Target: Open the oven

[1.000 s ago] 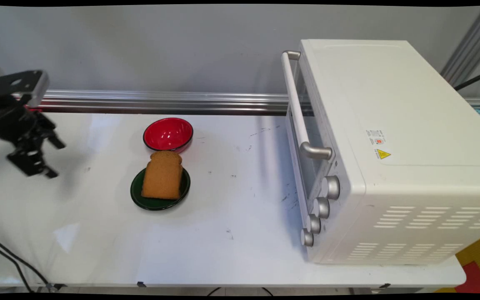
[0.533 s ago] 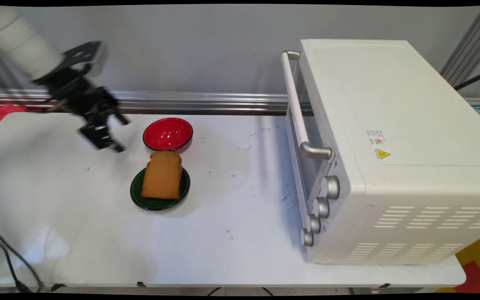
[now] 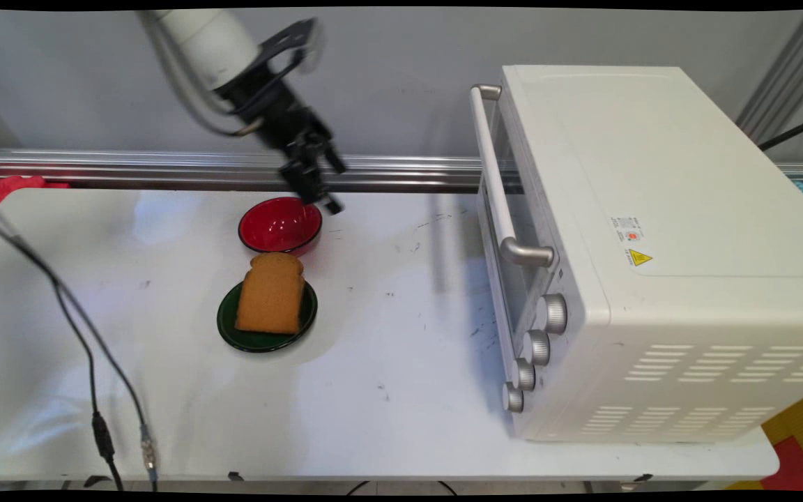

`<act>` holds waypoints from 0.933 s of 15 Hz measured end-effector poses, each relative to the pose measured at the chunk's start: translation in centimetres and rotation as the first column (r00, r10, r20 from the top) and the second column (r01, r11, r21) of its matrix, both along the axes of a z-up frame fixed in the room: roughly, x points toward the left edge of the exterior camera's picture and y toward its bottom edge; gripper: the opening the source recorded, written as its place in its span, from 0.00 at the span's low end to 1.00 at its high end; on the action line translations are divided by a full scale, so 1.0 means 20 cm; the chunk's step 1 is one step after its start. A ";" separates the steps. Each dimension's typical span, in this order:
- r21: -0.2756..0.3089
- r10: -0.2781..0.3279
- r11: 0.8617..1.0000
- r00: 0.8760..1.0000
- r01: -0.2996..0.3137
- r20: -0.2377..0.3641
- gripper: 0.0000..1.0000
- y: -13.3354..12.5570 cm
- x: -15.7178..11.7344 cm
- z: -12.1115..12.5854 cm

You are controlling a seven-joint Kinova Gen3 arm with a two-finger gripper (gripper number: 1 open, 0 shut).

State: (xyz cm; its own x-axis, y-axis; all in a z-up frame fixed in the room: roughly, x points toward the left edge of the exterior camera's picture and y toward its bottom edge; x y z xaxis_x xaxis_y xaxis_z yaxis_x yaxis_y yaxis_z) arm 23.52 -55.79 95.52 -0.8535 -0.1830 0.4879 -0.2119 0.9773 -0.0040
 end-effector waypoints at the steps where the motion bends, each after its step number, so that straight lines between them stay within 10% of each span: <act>1: 0.005 -0.006 1.000 1.000 0.006 -0.024 1.00 -0.05 -0.06 0.02; 14: 0.089 -0.029 0.995 0.975 0.050 -0.220 1.00 -0.35 -0.54 0.27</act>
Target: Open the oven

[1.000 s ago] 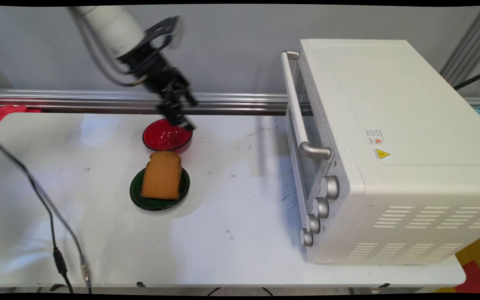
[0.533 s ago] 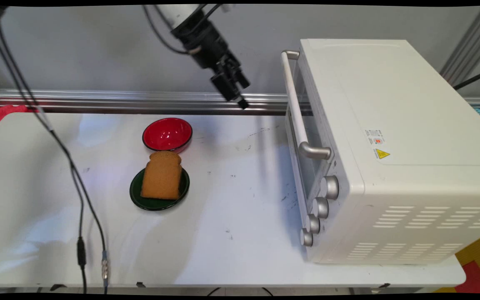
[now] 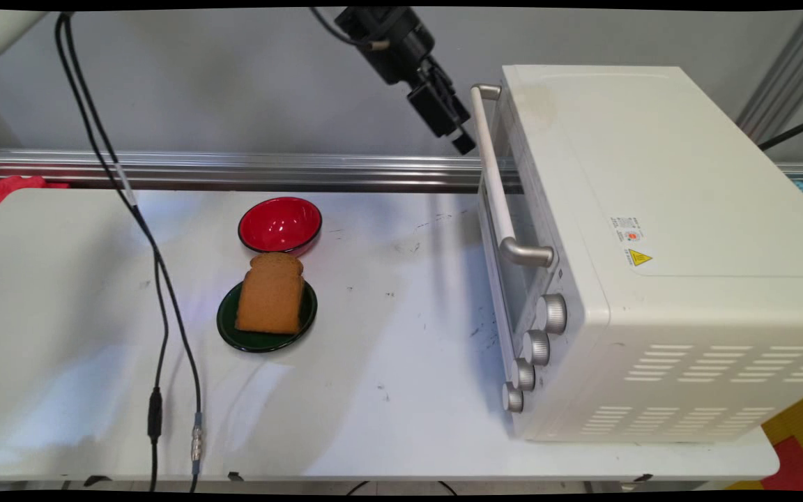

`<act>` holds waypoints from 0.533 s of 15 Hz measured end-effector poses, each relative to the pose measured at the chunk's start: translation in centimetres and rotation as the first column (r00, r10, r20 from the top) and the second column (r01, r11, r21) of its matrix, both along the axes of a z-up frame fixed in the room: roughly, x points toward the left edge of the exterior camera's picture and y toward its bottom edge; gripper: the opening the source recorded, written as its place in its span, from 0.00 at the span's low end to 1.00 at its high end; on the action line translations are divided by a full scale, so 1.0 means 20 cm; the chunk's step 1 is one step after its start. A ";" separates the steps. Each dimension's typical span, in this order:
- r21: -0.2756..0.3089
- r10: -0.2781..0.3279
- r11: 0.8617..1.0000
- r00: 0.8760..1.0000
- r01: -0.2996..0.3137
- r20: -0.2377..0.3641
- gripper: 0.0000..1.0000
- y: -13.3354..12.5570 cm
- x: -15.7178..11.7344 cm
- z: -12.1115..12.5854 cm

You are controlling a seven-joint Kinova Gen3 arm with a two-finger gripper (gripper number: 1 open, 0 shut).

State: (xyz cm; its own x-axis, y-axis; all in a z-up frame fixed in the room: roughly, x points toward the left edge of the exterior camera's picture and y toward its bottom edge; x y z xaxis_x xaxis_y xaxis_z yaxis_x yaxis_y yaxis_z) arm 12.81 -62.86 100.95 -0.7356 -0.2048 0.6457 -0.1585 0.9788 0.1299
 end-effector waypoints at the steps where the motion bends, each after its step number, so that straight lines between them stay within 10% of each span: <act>1: 0.001 0.002 1.000 1.000 -0.002 -0.005 1.00 0.00 -0.02 0.01; 8: -0.005 0.020 1.000 1.000 -0.021 -0.018 1.00 0.03 -0.14 0.07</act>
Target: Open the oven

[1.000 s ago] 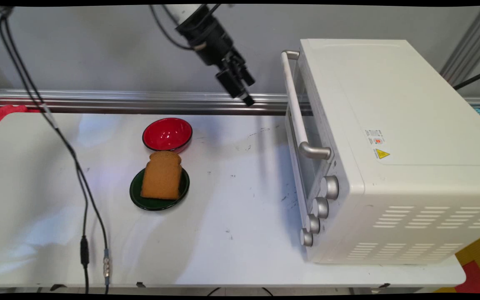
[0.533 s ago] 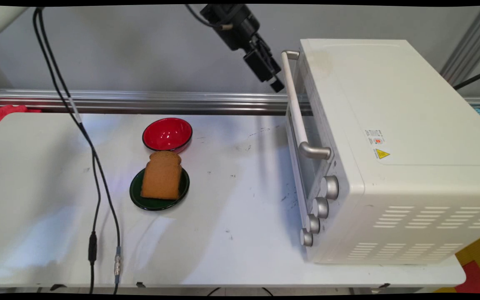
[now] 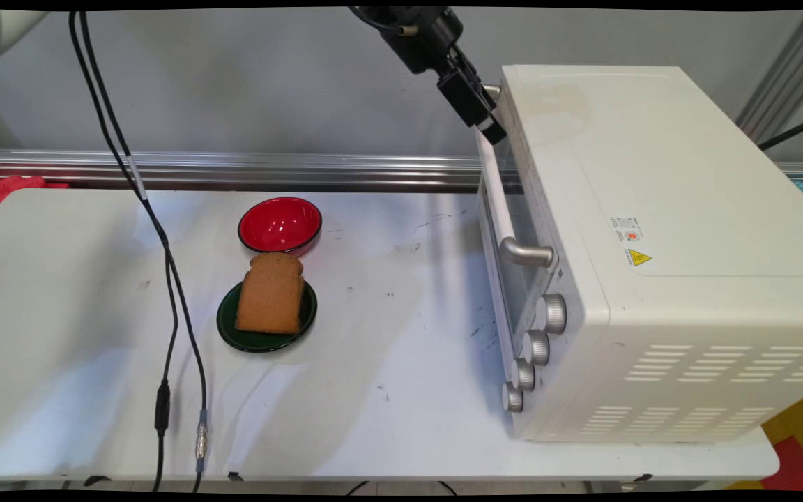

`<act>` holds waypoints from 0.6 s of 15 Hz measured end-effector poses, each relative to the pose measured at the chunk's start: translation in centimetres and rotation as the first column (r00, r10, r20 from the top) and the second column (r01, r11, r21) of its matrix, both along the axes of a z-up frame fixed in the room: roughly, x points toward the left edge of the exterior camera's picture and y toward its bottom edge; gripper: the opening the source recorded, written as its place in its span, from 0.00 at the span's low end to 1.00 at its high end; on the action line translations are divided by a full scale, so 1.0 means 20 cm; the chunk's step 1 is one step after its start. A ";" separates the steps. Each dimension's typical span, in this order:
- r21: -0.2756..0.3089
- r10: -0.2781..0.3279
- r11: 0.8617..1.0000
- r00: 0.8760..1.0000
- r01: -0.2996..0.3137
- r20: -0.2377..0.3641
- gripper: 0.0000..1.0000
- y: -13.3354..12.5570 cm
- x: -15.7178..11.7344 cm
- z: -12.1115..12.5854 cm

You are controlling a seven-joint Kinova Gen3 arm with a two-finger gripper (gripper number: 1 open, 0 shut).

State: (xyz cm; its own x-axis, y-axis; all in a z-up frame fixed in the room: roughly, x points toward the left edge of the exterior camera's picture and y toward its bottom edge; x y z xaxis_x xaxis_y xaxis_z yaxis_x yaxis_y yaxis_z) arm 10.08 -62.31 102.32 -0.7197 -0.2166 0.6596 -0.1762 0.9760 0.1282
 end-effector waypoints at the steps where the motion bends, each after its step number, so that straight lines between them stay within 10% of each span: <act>1: -0.001 0.003 1.000 1.000 -0.003 0.001 1.00 0.01 0.00 0.00; 2: -0.003 0.005 1.000 1.000 -0.005 0.005 1.00 0.01 -0.01 0.00; 3: -0.005 0.007 1.000 1.000 -0.007 0.009 0.00 0.02 -0.02 0.00; 9: 0.007 0.039 0.999 0.999 -0.040 0.024 0.00 0.05 -0.03 -0.02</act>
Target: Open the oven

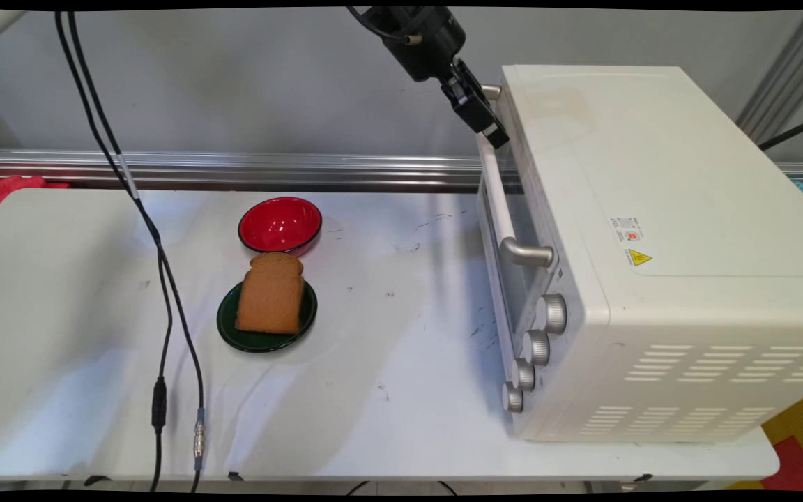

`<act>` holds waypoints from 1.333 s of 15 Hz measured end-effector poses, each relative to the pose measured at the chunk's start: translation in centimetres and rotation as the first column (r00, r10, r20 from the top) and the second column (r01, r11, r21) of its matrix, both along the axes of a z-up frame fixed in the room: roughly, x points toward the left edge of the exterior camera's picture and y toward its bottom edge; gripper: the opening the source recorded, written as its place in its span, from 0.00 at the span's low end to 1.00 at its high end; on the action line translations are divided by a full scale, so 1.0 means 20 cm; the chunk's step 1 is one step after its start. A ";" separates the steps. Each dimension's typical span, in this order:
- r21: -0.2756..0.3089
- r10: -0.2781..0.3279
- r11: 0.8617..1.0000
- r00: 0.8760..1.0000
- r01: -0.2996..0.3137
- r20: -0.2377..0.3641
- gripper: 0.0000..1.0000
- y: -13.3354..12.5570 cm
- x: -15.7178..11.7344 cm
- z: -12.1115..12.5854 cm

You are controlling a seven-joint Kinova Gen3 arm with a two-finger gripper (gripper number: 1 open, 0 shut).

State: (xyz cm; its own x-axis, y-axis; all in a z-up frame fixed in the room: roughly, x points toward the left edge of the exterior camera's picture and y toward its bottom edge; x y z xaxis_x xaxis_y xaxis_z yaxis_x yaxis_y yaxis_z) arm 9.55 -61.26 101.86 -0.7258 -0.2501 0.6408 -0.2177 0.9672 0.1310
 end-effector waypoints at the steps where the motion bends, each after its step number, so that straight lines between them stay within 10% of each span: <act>1: 0.002 0.005 1.000 1.000 -0.005 0.001 0.00 0.00 0.00 -0.01; 20: -0.014 0.055 0.998 0.998 -0.056 -0.024 0.00 0.03 -0.02 -0.21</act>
State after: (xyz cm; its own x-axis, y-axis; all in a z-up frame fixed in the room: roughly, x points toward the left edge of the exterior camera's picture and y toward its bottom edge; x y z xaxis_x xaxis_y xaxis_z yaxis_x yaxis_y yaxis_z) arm 9.22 -60.56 97.62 -0.6955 -0.2801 0.6617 -0.2681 0.9556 0.1227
